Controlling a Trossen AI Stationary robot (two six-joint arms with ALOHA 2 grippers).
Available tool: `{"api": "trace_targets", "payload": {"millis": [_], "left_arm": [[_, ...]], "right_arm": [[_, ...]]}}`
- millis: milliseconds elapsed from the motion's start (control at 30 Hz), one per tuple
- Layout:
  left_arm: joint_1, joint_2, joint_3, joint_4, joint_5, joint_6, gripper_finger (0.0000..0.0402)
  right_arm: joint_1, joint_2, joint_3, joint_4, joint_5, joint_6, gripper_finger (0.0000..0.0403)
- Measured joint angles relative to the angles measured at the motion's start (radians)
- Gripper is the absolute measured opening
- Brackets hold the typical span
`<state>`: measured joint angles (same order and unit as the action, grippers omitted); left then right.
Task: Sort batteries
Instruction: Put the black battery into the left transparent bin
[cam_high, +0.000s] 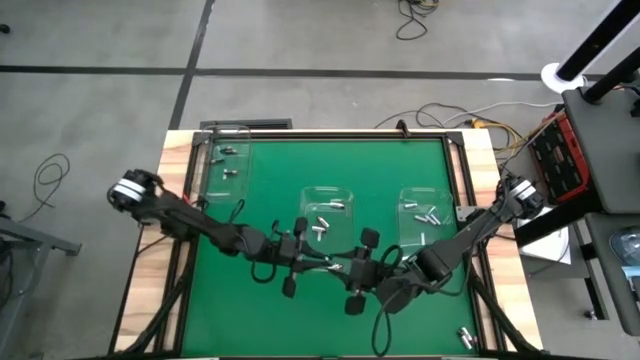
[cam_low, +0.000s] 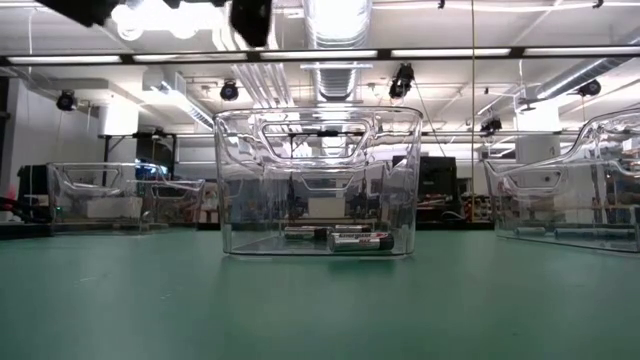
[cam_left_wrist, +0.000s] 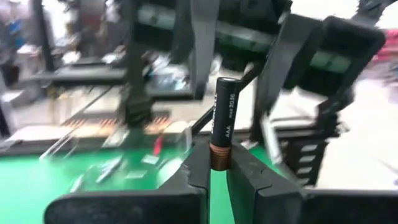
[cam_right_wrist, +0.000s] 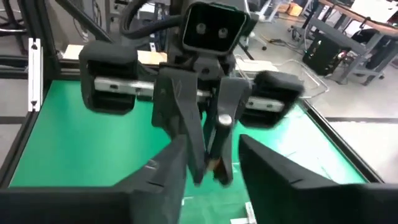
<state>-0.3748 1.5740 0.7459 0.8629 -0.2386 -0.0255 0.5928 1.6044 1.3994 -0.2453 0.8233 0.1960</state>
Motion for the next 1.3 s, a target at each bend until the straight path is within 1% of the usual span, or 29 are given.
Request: {"api": "trace_targets", "payload": {"millis": [67, 167, 233, 267, 333, 433, 467, 533, 600, 667, 767, 900, 967, 1100, 1167, 1300], "left_arm": [[-0.001, -0.072, -0.012, -0.138, -0.067, -0.035, 0.0008], [0.012, -0.207, -0.025, -0.381, -0.196, -0.134, 0.0008], [0.043, -0.311, -0.023, -0.592, -0.294, -0.241, 0.0008], [0.074, -0.361, -0.008, -0.729, -0.324, -0.308, 0.0008], [0.164, -0.445, 0.033, -1.029, -0.334, -0.447, 0.0008], [0.344, -0.515, 0.121, -1.436, -0.339, -0.564, 0.0008], [0.415, -0.523, 0.152, -1.560, -0.335, -0.585, 0.0008], [0.560, -0.520, 0.205, -1.760, -0.317, -0.597, 0.0008], [0.695, -0.501, 0.247, -1.906, -0.292, -0.575, 0.0008], [0.812, -0.474, 0.265, -1.991, -0.271, -0.488, 0.0008], [0.953, -0.425, 0.262, -2.053, -0.267, -0.331, 0.0008], [1.085, -0.359, 0.242, -2.075, -0.268, -0.119, 0.0008], [1.122, -0.324, 0.240, -2.073, -0.293, -0.043, 0.0008], [1.149, -0.241, 0.241, -2.064, -0.458, 0.040, 0.0008], [1.150, -0.199, 0.241, -2.054, -0.508, 0.092, 0.0008], [1.150, -0.124, 0.241, -2.002, -0.521, 0.228, 0.0008]], "right_arm": [[0.007, -0.028, 0.000, -0.042, 0.026, 0.004, 0.0175], [0.033, -0.082, 0.000, -0.162, 0.087, 0.070, 0.0203], [0.052, -0.113, -0.008, -0.258, 0.114, 0.149, 0.0216], [0.062, -0.126, -0.014, -0.308, 0.123, 0.198, 0.0220], [0.078, -0.143, -0.029, -0.394, 0.144, 0.299, 0.0228], [0.104, -0.159, -0.069, -0.478, 0.166, 0.429, 0.0235], [0.111, -0.160, -0.085, -0.488, 0.170, 0.464, 0.0236], [0.131, -0.155, -0.114, -0.513, 0.165, 0.528, 0.0239], [0.153, -0.144, -0.139, -0.531, 0.165, 0.586, 0.0240], [0.174, -0.130, -0.165, -0.535, 0.164, 0.648, 0.0239], [0.207, -0.120, -0.193, -0.539, 0.164, 0.730, 0.0235], [0.251, -0.118, -0.204, -0.564, 0.165, 0.826, 0.0231], [0.270, -0.118, -0.206, -0.568, 0.167, 0.866, 0.0231], [0.294, -0.118, -0.206, -0.568, 0.172, 0.910, 0.0233], [0.294, -0.119, -0.206, -0.568, 0.172, 0.927, 0.0231], [0.293, -0.125, -0.206, -0.568, 0.173, 0.945, 0.0225]]}}
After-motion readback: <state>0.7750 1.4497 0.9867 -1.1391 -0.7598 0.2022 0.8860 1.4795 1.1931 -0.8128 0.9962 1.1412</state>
